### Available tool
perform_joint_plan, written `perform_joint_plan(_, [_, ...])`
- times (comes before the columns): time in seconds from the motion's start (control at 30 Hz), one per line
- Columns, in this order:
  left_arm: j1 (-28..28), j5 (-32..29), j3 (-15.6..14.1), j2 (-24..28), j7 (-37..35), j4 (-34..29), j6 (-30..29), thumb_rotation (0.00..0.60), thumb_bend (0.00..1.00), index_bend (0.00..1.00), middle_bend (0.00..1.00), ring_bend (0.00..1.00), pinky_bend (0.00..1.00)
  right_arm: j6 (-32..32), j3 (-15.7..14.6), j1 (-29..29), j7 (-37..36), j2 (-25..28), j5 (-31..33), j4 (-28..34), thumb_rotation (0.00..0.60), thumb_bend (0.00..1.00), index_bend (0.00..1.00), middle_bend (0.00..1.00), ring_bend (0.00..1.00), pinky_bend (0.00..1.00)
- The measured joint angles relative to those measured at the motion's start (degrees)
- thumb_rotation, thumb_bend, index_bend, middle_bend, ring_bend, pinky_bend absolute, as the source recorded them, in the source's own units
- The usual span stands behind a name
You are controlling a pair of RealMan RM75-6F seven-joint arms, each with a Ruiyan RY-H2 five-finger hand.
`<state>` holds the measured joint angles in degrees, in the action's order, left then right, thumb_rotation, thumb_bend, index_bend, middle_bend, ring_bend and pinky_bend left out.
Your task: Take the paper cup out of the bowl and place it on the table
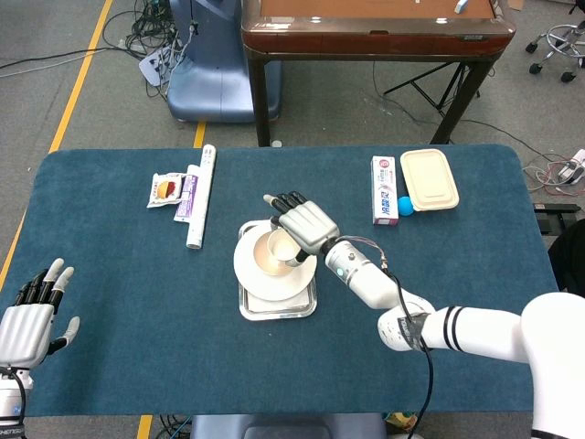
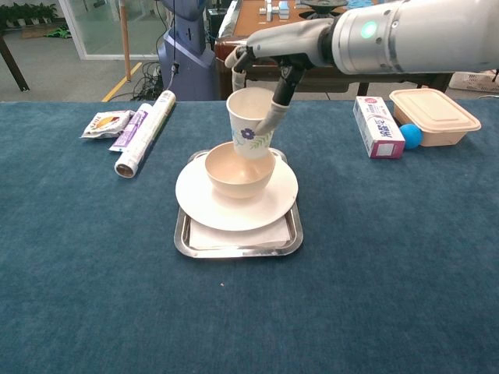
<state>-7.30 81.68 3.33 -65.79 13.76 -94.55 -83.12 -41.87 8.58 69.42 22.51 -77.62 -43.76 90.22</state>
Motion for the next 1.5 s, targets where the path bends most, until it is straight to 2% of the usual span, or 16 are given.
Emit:
perform_joint_plan(0.27, [-0.09, -0.12, -0.02, -1.01, 1.79, 0.32, -0.03, 0.6, 0.35, 0.0, 0.0, 0.0, 0.1, -2.89, -3.53, -5.58, -0.66, 6.3, -2.79, 6.64, 0.6, 0.21, 0.38, 0.05, 0.0, 0.0])
perform_joint_plan(0.6, [-0.16, -0.11, -0.14, -1.7, 3.39, 0.15, -0.1, 0.6, 0.35, 0.0, 0.0, 0.0, 0.1, -4.79, -6.72, -11.93, -3.95, 9.77, -9.72, 9.11, 0.6, 0.21, 0.38, 0.05, 0.0, 0.0])
perform_joint_plan(0.87, [-0.05, -0.05, -0.16, -1.6, 3.33, -0.06, -0.26, 0.6, 0.35, 0.0, 0.0, 0.0, 0.1, -3.97, -7.89, -14.8, -6.86, 7.09, -14.02, 5.47, 0.6, 0.21, 0.38, 0.05, 0.0, 0.0])
perform_joint_plan(1.27, [0.38, 0.18, -0.09, -0.73, 1.51, -0.35, -0.95, 0.6, 0.35, 0.0, 0.0, 0.0, 0.1, -0.31, -7.7, -16.52, -10.97, 0.77, -17.76, -3.46, 0.6, 0.21, 0.38, 0.05, 0.0, 0.0])
perform_joint_plan(1.5, [0.68, 0.48, 0.09, -0.4, 0.54, -0.4, -1.68, 0.6, 0.35, 0.0, 0.0, 0.0, 0.1, 1.8, -7.65, -16.91, -11.57, -1.49, -19.22, -6.69, 0.6, 0.21, 0.38, 0.04, 0.0, 0.0])
